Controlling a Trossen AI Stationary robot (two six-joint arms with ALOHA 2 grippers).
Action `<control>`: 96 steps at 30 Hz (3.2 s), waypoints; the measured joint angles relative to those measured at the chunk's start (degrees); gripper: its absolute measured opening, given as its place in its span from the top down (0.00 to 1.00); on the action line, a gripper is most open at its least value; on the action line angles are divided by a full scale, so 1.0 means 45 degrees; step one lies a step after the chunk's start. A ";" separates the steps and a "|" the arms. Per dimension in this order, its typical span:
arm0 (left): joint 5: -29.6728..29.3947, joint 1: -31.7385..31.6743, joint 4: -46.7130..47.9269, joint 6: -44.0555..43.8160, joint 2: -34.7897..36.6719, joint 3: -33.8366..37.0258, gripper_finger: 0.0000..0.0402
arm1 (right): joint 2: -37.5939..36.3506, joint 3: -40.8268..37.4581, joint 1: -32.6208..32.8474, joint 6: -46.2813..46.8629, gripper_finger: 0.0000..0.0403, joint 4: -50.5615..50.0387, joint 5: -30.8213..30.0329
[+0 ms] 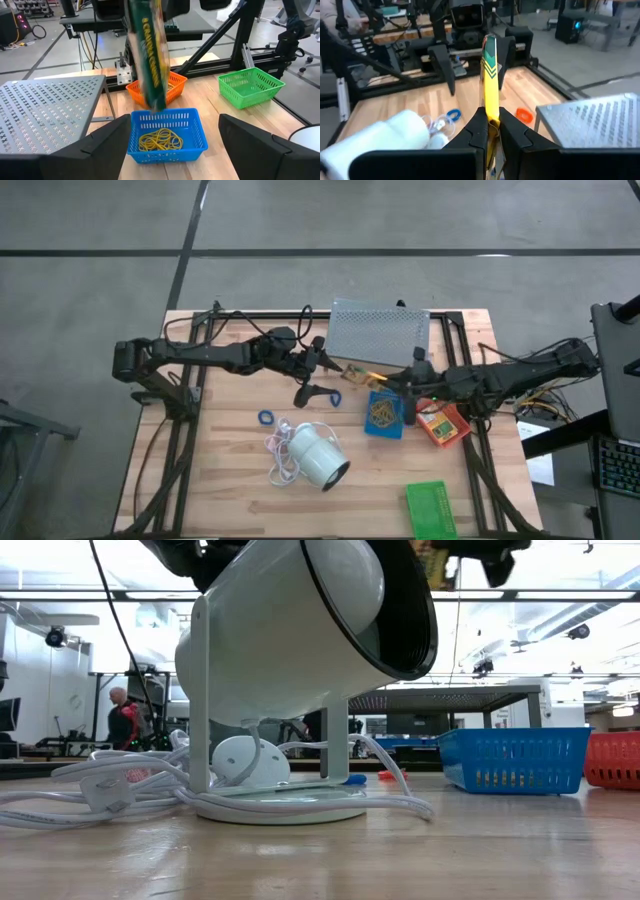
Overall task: Pick & Place Office Desk Supplies
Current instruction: Put the yellow box of crayons into the orange bin
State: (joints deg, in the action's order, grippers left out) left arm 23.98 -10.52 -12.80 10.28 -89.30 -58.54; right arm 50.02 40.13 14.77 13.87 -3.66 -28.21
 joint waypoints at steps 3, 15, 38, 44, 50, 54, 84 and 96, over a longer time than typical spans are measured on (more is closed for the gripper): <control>-0.0002 0.0000 0.0010 0.0005 0.0000 0.0000 0.24 | -0.0596 0.0534 0.0314 0.0995 0.96 -0.1886 -0.0044; -0.0002 0.0000 0.0102 0.0044 0.0000 0.0000 0.25 | 0.1088 0.6313 0.0587 1.1179 0.96 -1.6492 0.1184; -0.0003 0.0005 0.0253 0.0039 0.0000 0.0000 0.25 | 0.3408 0.5558 0.0577 1.4740 0.96 -1.9202 0.6566; 0.0002 0.0005 0.0253 0.0039 0.0000 0.0000 0.26 | 0.2830 0.3857 0.0577 1.4930 0.96 -1.9170 0.7328; -0.0001 0.0005 0.0253 0.0039 0.0000 0.0000 0.26 | 0.2445 0.2824 0.0576 1.4934 0.96 -1.8986 0.7339; 0.0001 0.0005 0.0248 0.0039 0.0000 0.0000 0.26 | 0.2435 0.2577 0.0572 1.4936 0.94 -1.8928 0.7286; -0.0003 0.0005 0.0243 0.0034 0.0000 0.0000 0.27 | 0.2486 0.1829 0.0548 1.5600 0.81 -1.7476 0.5787; -0.0003 0.0005 0.0243 0.0034 0.0000 0.0000 0.27 | 0.2486 0.1832 0.0548 1.5590 0.66 -1.7152 0.4875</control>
State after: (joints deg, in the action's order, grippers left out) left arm 23.97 -10.50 -11.70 10.44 -89.30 -58.54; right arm 61.21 48.37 17.23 84.03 -80.85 -6.27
